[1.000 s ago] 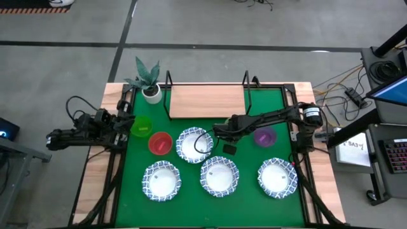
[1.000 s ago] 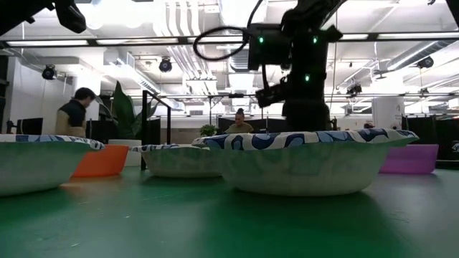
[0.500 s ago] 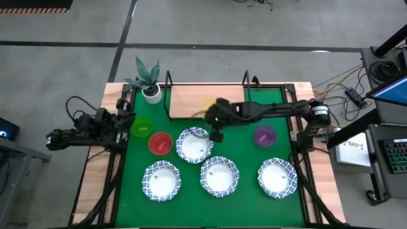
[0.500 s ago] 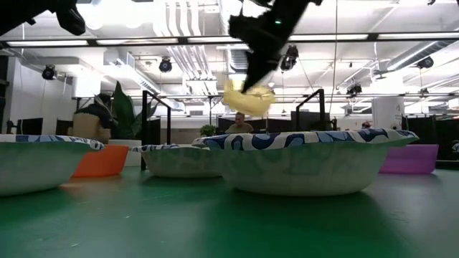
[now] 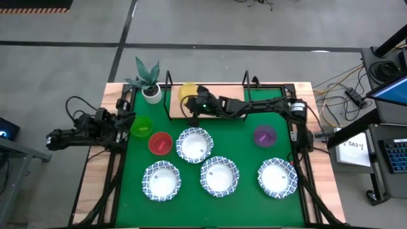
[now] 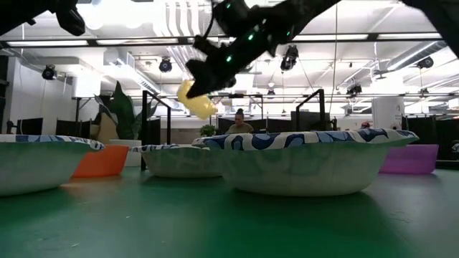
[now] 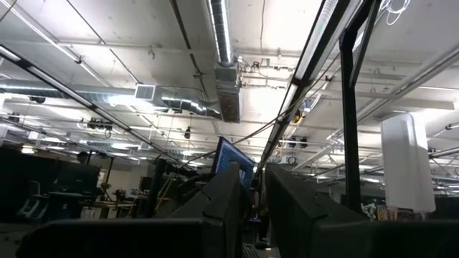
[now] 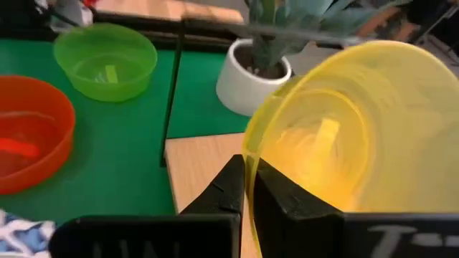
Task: Place and stack bowls onto a shelf
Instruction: Put the transparent yellow bowl on the shelf
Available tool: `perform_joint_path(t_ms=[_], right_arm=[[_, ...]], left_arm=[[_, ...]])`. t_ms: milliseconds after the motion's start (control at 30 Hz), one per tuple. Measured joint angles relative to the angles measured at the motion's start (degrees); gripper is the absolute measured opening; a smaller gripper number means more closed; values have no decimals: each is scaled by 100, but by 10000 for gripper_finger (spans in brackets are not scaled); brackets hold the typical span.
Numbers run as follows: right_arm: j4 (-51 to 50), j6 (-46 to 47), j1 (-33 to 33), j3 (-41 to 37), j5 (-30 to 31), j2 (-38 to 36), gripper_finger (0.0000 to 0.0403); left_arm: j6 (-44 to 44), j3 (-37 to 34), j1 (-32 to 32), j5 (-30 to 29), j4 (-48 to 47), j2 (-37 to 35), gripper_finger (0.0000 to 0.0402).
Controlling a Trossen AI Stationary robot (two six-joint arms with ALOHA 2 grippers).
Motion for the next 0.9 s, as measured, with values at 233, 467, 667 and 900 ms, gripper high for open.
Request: perform_joint_path(t_ms=[233,467,667,900], right_arm=[[-176,-7,-48,748,22,802,9],[-956,30,-98,1584,19,1345,9],[-1449,145,-130,1998,13,1524,22],[-1697,219,-145,2130,-7,1524,90]], left_arm=[[0,-1,0,-2,1,0,52],[-2,-2,0,-2,-1,0,52],[-2,-2,0,-2,-1,0,52],[-2,-2,0,-4,-1,0,52]])
